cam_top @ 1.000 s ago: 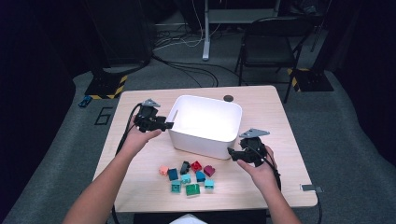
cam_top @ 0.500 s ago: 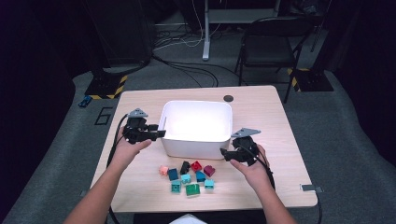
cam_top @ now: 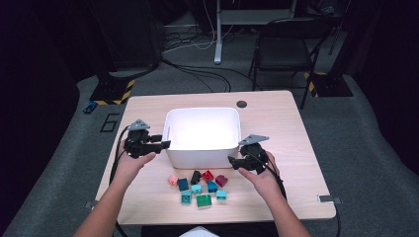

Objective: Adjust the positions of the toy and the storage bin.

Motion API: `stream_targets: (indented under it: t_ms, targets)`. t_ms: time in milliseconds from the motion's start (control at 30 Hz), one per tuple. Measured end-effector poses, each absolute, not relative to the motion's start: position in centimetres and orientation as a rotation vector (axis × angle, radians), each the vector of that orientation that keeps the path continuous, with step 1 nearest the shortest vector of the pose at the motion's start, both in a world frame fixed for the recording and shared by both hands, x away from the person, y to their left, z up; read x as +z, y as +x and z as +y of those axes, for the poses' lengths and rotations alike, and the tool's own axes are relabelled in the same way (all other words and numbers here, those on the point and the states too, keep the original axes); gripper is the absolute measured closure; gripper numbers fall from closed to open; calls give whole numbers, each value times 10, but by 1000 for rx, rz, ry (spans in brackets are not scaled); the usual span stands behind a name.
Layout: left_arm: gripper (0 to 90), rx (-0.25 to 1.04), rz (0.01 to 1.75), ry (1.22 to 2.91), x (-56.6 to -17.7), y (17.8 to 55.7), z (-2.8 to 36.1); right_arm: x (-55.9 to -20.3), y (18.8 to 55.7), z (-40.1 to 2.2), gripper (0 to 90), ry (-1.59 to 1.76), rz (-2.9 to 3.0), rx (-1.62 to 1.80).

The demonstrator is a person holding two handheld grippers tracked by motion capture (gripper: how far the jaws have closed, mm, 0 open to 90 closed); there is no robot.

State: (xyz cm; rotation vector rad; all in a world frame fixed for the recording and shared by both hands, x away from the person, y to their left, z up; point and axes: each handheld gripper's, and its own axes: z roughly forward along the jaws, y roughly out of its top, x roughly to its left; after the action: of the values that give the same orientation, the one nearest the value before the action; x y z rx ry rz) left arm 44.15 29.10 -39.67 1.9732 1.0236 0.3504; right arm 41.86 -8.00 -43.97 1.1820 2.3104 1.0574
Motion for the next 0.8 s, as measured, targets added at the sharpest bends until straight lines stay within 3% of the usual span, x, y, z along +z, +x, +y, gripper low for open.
stream_targets:
  t_ms: [367, 800]
  targets:
    - [470, 349, 1039, 1964, -398, 442, 290, -443, 422, -77, 362, 1179, 2317, 1049]
    - [441, 397, 1047, 1944, -393, 435, 298, -439, 406, -86, 441, 1139, 2281, 1073]
